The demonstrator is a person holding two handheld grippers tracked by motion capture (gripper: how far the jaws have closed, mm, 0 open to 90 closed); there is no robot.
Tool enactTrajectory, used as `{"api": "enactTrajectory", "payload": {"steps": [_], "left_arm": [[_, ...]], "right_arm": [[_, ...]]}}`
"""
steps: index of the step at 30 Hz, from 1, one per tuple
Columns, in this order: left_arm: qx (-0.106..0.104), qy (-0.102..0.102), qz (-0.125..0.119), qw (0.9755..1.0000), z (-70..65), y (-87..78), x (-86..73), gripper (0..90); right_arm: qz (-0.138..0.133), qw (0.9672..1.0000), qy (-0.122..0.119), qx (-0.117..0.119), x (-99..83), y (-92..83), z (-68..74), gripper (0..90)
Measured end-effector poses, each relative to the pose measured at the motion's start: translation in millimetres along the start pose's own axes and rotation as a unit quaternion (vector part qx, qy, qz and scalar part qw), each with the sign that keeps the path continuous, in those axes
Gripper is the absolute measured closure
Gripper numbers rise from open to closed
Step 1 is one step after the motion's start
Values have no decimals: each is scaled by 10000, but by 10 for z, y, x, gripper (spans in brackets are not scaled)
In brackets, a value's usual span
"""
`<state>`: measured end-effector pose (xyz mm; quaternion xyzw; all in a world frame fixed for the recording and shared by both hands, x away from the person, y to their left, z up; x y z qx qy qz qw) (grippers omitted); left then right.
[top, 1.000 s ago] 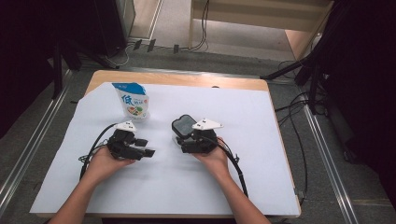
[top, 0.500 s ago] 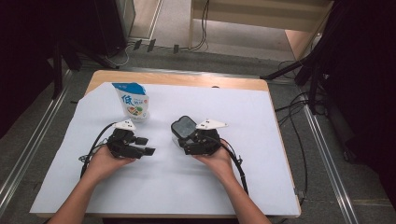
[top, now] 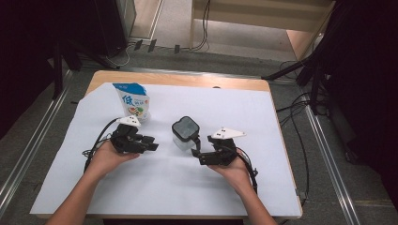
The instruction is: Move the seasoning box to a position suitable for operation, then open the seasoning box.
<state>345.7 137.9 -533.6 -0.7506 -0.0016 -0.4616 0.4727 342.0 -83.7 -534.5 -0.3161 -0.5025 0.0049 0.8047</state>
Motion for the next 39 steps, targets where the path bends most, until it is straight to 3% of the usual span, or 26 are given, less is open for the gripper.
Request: {"api": "enactTrajectory", "payload": {"steps": [2,3,4,5,7,9,16,20,23,25,33,39], "left_arm": [[-6,164,66,9998,-3,9,59,737],[-46,216,75,9997,0,17,103,813],[-100,214,60,9997,7,22,140,813],[-115,219,66,9997,18,28,161,869],[-144,210,72,9996,72,52,207,888],[-172,117,66,9998,109,70,225,897],[-169,70,74,9998,194,142,235,900],[-194,13,-29,9998,223,208,272,900],[-98,64,59,9999,252,260,274,900],[-10,104,39,9999,260,291,304,900],[-139,26,-53,9999,172,449,366,900],[-217,90,7,9997,134,497,347,888]], "right_arm": [[-24,10000,64,38,-35,-68,-16,295],[-12,10000,86,46,-62,-125,-38,378],[-12,10000,86,46,-62,-125,-38,378],[-78,9999,126,56,-72,-164,-46,462],[-118,9999,107,-7,-77,-179,-51,492],[-134,9999,-48,-87,-83,-160,-36,594],[-16,9999,-48,96,-99,16,34,697],[-28,10000,-13,50,-106,33,18,779],[-59,9998,139,142,-109,4,16,846],[-32,9999,28,166,-119,2,31,888],[-2,9994,-95,346,-112,89,138,900],[-84,9990,18,447,-76,146,120,900]]}}
Point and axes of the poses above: each handheld gripper's, and its own axes: y roughly forward along the jaws, x roughly out of its top, z roughly to its left, the point moved 8 cm from there along y, roughly forward along the jaws, and after that the axes turned 12 degrees about x, right-handed, at the moved point
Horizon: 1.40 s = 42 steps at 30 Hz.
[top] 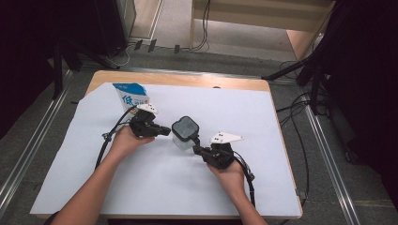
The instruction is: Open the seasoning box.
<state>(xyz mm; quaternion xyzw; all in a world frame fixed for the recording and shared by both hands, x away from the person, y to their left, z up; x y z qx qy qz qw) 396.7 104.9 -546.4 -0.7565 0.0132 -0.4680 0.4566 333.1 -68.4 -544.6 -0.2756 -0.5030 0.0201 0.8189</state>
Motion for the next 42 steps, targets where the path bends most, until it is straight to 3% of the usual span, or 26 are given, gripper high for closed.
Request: {"api": "enactTrajectory", "payload": {"steps": [12,31,42], "left_arm": [[-25,127,61,9999,-89,32,-11,895],[-207,278,67,9994,-277,72,-20,888],[-296,362,10,9989,-395,83,-5,883]], "right_arm": [[81,9999,20,-100,2,-22,-81,900],[-77,9992,277,-288,48,-186,-308,900],[-153,9985,303,-439,57,-272,-423,900]]}}
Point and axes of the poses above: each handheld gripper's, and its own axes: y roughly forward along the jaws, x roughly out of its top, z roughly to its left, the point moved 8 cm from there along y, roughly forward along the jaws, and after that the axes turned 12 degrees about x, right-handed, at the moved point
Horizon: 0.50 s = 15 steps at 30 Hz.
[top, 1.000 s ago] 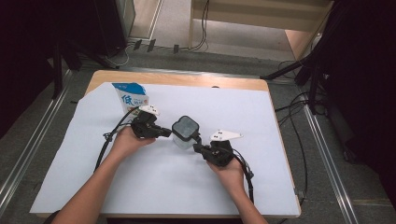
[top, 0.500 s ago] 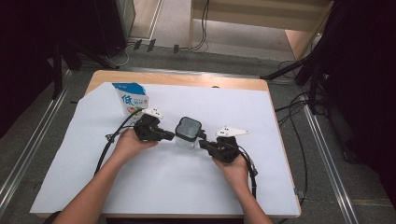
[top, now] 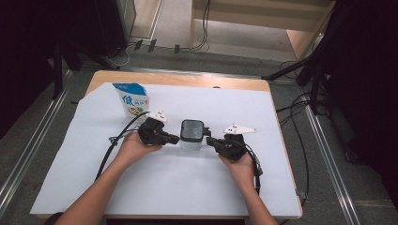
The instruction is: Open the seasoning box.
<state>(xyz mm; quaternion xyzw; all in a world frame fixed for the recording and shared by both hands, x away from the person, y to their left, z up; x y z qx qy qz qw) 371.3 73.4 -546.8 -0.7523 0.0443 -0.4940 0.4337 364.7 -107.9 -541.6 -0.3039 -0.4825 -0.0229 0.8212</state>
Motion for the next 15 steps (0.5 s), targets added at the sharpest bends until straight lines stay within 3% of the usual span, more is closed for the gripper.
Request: {"api": "enactTrajectory", "payload": {"steps": [15], "left_arm": [[-138,-8,-26,9999,-124,21,9,850]], "right_arm": [[-34,9999,105,-79,1,-37,-96,900]]}}
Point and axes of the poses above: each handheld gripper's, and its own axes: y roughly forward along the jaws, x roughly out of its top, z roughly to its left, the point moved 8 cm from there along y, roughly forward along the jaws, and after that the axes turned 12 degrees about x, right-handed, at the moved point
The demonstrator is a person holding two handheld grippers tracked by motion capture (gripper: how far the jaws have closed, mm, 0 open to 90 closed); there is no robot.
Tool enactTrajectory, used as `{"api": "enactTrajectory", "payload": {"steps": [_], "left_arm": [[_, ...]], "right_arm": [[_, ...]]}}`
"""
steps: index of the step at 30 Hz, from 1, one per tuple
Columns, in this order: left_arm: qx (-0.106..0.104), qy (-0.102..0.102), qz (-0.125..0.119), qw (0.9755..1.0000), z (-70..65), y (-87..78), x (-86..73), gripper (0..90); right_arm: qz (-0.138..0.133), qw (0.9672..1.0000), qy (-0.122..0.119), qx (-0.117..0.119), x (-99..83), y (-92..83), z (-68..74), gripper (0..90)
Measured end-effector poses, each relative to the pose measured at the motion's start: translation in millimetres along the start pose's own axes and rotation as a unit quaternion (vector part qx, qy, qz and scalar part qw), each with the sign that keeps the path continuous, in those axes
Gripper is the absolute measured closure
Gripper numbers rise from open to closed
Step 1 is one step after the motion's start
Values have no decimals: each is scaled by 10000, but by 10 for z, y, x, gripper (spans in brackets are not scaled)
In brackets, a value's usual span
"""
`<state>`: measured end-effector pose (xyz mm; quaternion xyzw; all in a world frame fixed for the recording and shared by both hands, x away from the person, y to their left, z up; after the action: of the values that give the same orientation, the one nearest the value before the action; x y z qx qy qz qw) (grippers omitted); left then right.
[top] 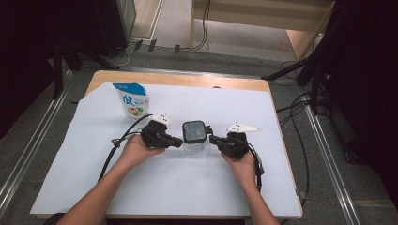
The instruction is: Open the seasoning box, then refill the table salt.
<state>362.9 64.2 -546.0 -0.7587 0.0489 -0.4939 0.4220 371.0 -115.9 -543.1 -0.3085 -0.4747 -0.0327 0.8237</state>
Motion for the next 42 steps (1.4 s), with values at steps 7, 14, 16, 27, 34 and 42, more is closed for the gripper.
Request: {"api": "enactTrajectory", "payload": {"steps": [7,14,16,27,34,42], "left_arm": [[97,128,-218,9996,51,-91,35,544],[310,220,-393,9985,59,-123,74,329],[382,177,-404,9983,57,-119,83,296],[337,23,-398,9986,39,43,114,145],[360,84,-441,9983,-13,126,166,164],[542,166,-410,9976,-50,154,194,187]], "right_arm": [[88,9999,-103,-51,27,-96,-39,900],[80,9999,-88,-87,56,-155,-112,900],[72,9999,-72,-85,62,-152,-133,900],[255,9996,86,-54,68,-52,-270,900],[264,9996,84,-7,83,-3,-291,900],[336,9994,35,-70,85,9,-266,900]]}}
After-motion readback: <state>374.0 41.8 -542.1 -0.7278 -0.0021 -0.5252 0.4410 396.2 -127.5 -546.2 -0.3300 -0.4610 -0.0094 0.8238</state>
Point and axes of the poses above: each handheld gripper's, and its own axes: y roughly forward along the jaws, x roughly out of its top, z roughly to its left, the point moved 8 cm from there along y, roughly forward along the jaws, and after that the axes turned 12 degrees about x, right-handed, at the moved point
